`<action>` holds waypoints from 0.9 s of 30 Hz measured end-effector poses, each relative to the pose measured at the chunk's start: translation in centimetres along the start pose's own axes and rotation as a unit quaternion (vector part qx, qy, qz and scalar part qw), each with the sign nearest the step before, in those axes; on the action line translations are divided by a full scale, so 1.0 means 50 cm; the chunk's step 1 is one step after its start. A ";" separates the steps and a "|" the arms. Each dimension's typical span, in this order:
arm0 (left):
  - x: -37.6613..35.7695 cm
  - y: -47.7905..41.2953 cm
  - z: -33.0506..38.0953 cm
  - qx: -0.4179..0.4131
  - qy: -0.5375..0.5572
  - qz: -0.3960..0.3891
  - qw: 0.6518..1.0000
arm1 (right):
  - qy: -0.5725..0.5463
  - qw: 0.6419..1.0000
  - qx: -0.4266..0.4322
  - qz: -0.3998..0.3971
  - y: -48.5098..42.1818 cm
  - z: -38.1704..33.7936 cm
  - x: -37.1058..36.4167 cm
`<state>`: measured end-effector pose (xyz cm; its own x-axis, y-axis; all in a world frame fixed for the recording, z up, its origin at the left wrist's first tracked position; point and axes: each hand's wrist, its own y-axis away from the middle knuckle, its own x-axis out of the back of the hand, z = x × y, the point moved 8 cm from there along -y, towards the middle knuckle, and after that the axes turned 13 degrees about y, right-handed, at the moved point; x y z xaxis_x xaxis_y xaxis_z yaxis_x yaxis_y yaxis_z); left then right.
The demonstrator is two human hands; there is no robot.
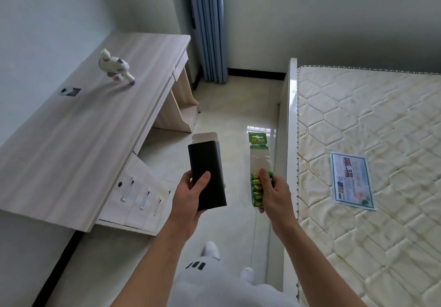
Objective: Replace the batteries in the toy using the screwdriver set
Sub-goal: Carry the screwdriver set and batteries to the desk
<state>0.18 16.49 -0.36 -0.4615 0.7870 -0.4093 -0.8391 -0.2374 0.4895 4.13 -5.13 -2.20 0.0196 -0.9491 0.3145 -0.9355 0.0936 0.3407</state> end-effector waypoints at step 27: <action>-0.012 -0.706 0.391 -0.019 0.061 0.061 0.996 | 0.081 0.992 0.043 -0.085 -0.703 -0.435 -0.396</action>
<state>35.73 35.54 -2.36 -0.5903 0.6766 -0.4402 -0.7838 -0.3501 0.5129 44.31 16.94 -1.13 0.2305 -0.8871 0.3998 -0.9399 -0.0966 0.3275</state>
